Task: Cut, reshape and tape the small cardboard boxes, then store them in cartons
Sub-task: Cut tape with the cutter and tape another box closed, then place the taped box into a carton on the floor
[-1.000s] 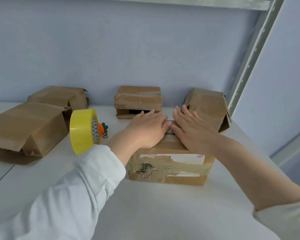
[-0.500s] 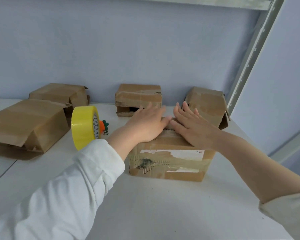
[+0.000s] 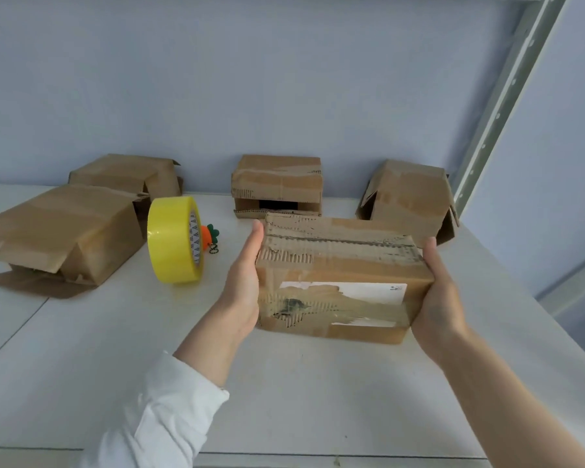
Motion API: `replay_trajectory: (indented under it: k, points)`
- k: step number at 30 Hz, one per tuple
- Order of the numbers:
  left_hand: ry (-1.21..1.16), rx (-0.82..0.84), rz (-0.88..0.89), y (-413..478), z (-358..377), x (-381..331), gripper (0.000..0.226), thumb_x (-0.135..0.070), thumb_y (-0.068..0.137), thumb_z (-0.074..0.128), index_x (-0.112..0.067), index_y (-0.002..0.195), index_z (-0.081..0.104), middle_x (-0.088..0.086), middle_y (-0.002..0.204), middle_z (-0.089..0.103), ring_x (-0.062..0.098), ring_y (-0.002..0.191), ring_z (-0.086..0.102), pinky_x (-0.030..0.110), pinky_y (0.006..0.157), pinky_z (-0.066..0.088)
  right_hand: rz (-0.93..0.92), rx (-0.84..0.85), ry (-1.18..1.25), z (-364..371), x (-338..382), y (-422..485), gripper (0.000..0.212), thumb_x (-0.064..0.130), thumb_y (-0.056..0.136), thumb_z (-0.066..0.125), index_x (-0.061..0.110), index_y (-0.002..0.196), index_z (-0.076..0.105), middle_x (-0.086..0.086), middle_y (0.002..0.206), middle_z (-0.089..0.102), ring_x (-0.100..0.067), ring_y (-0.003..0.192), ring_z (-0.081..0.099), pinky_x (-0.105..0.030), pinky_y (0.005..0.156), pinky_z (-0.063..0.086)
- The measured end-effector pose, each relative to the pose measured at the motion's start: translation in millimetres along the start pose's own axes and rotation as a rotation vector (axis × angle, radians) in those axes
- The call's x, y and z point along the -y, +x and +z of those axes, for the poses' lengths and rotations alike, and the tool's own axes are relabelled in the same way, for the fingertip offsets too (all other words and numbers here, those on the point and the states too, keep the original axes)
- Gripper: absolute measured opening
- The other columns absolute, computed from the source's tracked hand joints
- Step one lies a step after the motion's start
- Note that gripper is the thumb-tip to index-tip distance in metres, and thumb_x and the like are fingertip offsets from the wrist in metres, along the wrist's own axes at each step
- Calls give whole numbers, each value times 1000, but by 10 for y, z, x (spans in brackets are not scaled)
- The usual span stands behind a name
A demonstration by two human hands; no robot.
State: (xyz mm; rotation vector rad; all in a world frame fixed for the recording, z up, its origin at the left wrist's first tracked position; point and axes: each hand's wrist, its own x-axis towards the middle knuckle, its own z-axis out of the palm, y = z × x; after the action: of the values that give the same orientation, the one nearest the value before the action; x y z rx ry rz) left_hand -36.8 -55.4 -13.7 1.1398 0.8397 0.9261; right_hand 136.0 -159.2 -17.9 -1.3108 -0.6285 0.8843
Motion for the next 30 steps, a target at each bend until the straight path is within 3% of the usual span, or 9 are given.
replay_trajectory:
  k: [3,6,11,15,18,20,23,26,30]
  points:
    - [-20,28,10,51,10,3,52,-54,94,27,-32,80,73,-6,84,74,21,95,65,41,91,46,13,32,69,-56,10,35,59,61,91,27,24,126,58,2,112,70,-15,102,66,-37,98,44]
    - [-50,-20,29,38,69,19,52,-59,92,27,-30,92,71,-1,93,73,23,101,64,46,99,42,3,53,58,-62,-3,40,72,71,81,34,29,139,45,0,127,62,-18,110,62,-37,94,47]
    - [83,54,81,29,-46,-13,53,-62,91,21,-35,104,64,-11,100,72,9,102,64,37,97,42,-183,211,-160,-266,96,41,124,94,39,52,39,146,20,25,138,42,3,130,38,-31,113,26]
    - [215,125,45,-58,-230,80,76,-87,70,23,-42,121,57,-15,129,57,7,128,43,40,116,20,-367,359,-540,-430,280,64,87,79,62,54,57,139,18,35,149,14,20,132,16,-15,109,26]
    - [230,160,17,-194,-191,131,51,-75,70,21,-56,86,65,-25,109,64,5,121,49,40,115,25,-280,474,-664,-400,341,118,87,59,55,72,54,134,35,21,148,29,8,131,32,-9,95,40]
    - [242,152,27,-247,-142,92,51,-76,72,19,-59,81,66,-25,105,64,5,120,50,41,114,26,-258,448,-618,-349,372,128,81,52,51,77,50,126,47,16,135,47,3,120,47,-10,84,46]
    - [226,137,72,-250,-149,17,69,-85,72,21,-45,109,63,-14,122,62,7,122,50,41,113,27,-294,375,-494,-350,415,100,68,41,52,80,42,116,58,16,119,61,1,110,57,-17,86,45]
    - [227,134,177,-267,-182,-39,68,-80,76,22,-39,117,58,-12,124,61,6,120,52,41,110,32,-279,305,-340,-352,428,-29,64,36,52,80,35,114,61,16,111,66,-2,103,63,-18,84,51]
    - [173,45,282,-331,-139,-48,77,-68,72,46,-22,134,46,-9,130,56,5,121,50,36,108,36,-246,161,-183,-324,397,-334,61,37,61,75,28,120,60,8,114,66,-7,96,65,-19,69,53]
